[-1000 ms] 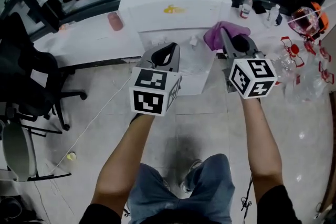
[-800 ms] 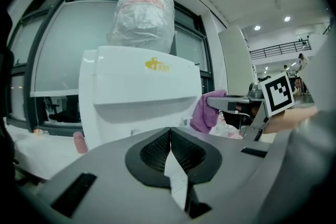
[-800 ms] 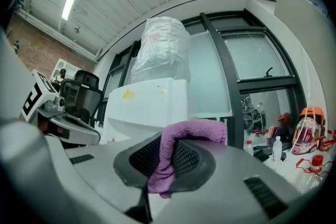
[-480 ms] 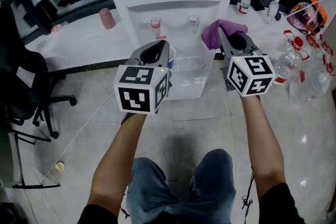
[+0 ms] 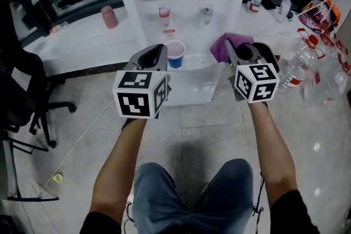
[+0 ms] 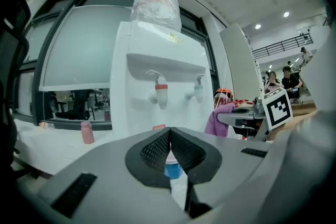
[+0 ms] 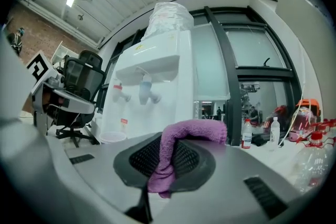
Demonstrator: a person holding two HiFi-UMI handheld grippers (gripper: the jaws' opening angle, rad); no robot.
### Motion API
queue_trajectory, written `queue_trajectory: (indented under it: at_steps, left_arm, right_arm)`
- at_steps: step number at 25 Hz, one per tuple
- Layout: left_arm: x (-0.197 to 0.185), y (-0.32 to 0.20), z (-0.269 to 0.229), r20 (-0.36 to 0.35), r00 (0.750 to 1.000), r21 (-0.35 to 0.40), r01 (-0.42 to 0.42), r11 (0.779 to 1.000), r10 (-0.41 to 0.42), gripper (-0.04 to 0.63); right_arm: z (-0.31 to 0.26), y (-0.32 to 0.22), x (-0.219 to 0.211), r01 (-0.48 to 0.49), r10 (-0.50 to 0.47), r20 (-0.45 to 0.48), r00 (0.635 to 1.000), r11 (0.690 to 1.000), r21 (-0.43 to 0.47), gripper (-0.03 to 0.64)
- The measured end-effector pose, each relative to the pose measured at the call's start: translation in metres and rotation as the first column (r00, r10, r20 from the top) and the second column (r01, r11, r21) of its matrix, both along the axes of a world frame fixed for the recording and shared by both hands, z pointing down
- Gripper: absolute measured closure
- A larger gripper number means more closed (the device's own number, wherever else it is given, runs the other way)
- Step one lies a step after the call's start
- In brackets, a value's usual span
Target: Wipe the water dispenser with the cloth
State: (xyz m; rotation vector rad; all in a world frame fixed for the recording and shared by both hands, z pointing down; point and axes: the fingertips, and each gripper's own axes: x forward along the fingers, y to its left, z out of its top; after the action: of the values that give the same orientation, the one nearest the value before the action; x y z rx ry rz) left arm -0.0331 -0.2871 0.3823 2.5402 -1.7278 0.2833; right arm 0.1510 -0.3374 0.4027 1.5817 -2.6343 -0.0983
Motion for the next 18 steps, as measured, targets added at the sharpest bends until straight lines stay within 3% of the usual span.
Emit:
queue_trajectory:
  at_steps: [7, 11, 18]
  left_arm:
    - [-0.006, -0.006, 0.019, 0.014, 1.000, -0.012, 0.001, 1.000, -0.001, 0.569]
    - [-0.009, -0.006, 0.019, 0.015, 1.000, -0.011, 0.003, 1.000, -0.003, 0.569]
    - [-0.012, 0.001, 0.013, 0.019, 1.000, -0.012, 0.004, 1.000, -0.004, 0.568]
  right_arm:
    - [0.049, -0.003, 0.000, -0.020, 0.019, -0.025, 1.000, 0.997, -0.078, 0.574]
    - [0.050, -0.002, -0.001, -0.021, 0.017, -0.037, 0.999, 0.996, -0.090, 0.574]
    - [-0.019, 0.037, -0.032, 0.078, -0.077, -0.048, 0.996, 0.997, 0.027, 0.574]
